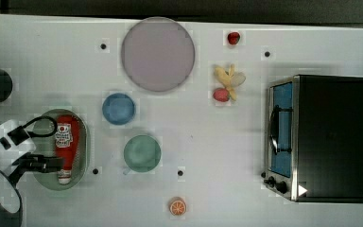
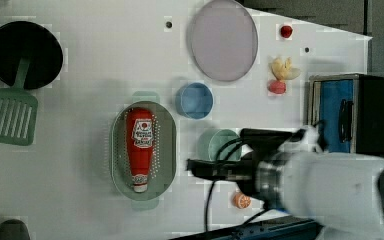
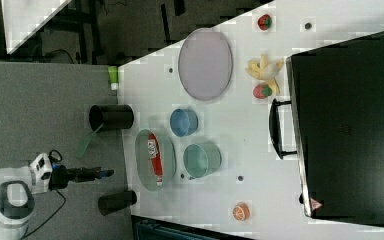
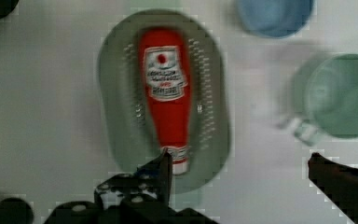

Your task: Pick ketchup from strainer and place it on the table

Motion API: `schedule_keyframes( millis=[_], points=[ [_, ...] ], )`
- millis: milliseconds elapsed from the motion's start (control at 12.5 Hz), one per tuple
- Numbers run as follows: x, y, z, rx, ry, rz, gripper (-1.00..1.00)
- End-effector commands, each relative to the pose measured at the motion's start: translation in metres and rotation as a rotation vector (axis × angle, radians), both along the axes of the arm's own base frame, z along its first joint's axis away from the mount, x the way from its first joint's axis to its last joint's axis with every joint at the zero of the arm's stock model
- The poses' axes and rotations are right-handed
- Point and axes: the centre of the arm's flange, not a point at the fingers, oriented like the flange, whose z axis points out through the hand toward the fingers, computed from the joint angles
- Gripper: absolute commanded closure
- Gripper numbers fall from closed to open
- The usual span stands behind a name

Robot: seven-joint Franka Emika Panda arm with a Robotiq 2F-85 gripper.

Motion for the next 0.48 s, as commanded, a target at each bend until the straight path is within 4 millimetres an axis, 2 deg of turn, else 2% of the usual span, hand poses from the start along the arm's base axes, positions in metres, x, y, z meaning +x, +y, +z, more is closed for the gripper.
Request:
schedule_keyframes(
  millis=[80, 480],
  points=[
    [0.008, 0.003, -0.047, 0.055, -0.011, -0.030, -1.00],
    [-0.002, 0.008, -0.125, 0.131, -0.051, 0.020, -1.00]
  ],
)
